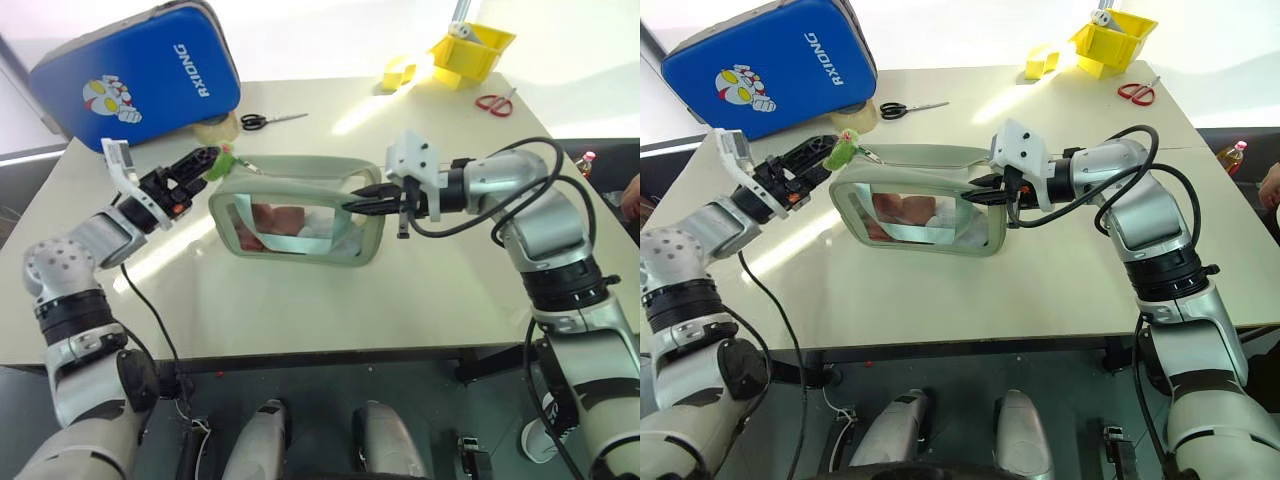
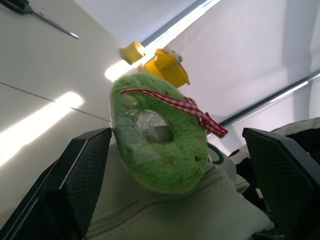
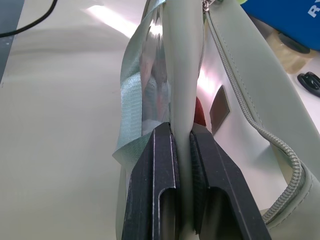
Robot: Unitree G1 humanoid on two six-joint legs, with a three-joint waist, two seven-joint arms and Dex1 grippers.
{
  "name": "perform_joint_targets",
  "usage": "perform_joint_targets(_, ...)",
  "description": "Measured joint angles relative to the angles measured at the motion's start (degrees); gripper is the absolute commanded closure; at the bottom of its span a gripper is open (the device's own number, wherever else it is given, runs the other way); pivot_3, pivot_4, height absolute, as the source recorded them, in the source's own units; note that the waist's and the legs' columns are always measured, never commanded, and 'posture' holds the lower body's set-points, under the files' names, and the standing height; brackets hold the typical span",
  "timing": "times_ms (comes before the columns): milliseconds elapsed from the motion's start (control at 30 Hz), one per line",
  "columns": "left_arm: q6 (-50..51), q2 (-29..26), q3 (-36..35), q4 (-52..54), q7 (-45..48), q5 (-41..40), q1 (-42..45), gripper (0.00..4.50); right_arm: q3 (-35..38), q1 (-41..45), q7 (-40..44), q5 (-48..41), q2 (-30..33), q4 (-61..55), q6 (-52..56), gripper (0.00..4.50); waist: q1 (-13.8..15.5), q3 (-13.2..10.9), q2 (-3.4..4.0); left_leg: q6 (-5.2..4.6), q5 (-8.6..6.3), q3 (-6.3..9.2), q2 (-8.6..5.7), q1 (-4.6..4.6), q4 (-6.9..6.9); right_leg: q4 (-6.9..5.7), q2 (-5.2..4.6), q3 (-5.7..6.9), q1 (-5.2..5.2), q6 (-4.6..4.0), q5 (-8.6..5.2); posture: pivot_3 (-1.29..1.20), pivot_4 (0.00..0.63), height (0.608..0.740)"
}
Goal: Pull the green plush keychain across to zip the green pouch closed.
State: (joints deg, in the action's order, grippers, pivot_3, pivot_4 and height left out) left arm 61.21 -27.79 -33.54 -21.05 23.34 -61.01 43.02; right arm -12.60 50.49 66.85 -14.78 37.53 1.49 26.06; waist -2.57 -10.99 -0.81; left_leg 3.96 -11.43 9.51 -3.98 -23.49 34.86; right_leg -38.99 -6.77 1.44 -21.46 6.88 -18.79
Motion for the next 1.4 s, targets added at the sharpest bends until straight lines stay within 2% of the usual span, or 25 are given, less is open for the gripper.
perform_joint_targets(133,-1.61,0.0,0.0,-2.06,-0.04,0.49,0.43,0.05,0.0,0.0,0.0,0.0,0.0,-0.03,0.08,4.5,0.01,-0.02,-0.03,0.01,0.0,0.0,0.0,0.0,0.0,0.01,0.0,0.0,0.0,0.01,0.0,0.0,0.15,0.74)
perform_joint_targets(200,-1.62,-0.01,0.01,-1.93,0.21,0.48,0.43,0.56,0.0,0.0,0.0,0.0,0.0,-0.03,0.08,4.5,0.02,-0.02,-0.03,0.0,0.0,0.0,0.0,0.0,0.0,0.01,0.0,0.0,0.0,0.01,0.0,0.0,0.15,0.74)
perform_joint_targets(267,-1.48,-0.02,0.02,-1.6,0.32,0.37,0.43,1.35,0.0,0.0,0.0,0.0,0.0,-0.03,0.07,4.5,0.02,-0.02,-0.03,0.0,0.0,0.0,0.0,0.0,0.0,0.01,0.0,0.0,0.0,0.0,0.0,0.0,0.15,0.74)
perform_joint_targets(467,0.0,-0.25,0.18,-0.37,1.16,0.22,-0.35,4.43,0.0,0.0,-0.01,0.0,-0.01,-0.03,0.07,4.5,0.01,-0.02,-0.03,0.0,0.0,0.0,0.0,0.0,0.0,0.01,0.0,0.0,0.0,0.01,0.0,0.0,0.15,0.74)
perform_joint_targets(500,0.2,-0.22,0.24,-0.22,1.18,0.24,-0.65,4.47,0.0,0.0,-0.01,0.0,-0.01,-0.03,0.07,4.5,0.01,-0.02,-0.03,0.0,0.0,0.0,0.0,0.0,0.0,0.01,0.0,0.0,0.0,0.01,0.0,0.0,0.15,0.74)
perform_joint_targets(800,-1.86,-0.34,0.81,0.82,1.34,1.32,-1.29,4.47,0.0,0.0,-0.07,0.0,-0.02,-0.03,0.07,4.5,0.02,-0.02,-0.03,0.0,0.0,0.0,0.0,0.0,0.0,0.01,0.0,0.0,0.0,0.01,0.0,0.0,0.15,0.74)
perform_joint_targets(900,-3.13,-0.75,0.51,0.81,1.49,1.33,-1.08,3.67,0.0,0.0,-0.1,0.0,-0.01,-0.05,0.07,4.5,0.02,-0.02,-0.03,0.0,0.0,0.0,0.0,-0.01,0.0,0.01,0.0,-0.01,0.0,0.01,0.0,0.0,0.15,0.74)
perform_joint_targets(1133,-2.92,-1.4,0.18,-0.02,0.55,1.72,-1.37,0.17,0.08,-0.23,-0.14,-0.03,0.09,-0.24,0.08,4.5,0.07,-0.02,-0.03,0.0,0.0,0.01,0.0,0.0,-0.01,0.02,0.0,0.0,0.0,0.01,0.0,0.0,0.15,0.74)
perform_joint_targets(1400,-3.21,2.29,1.15,-6.86,-0.51,3.02,-0.27,0.17,0.13,-0.26,-0.14,-0.04,0.28,-0.3,0.25,4.5,0.12,-0.04,-0.08,0.0,0.0,0.02,-0.01,-0.01,0.0,0.01,0.0,0.02,0.0,0.01,0.0,0.0,0.15,0.74)
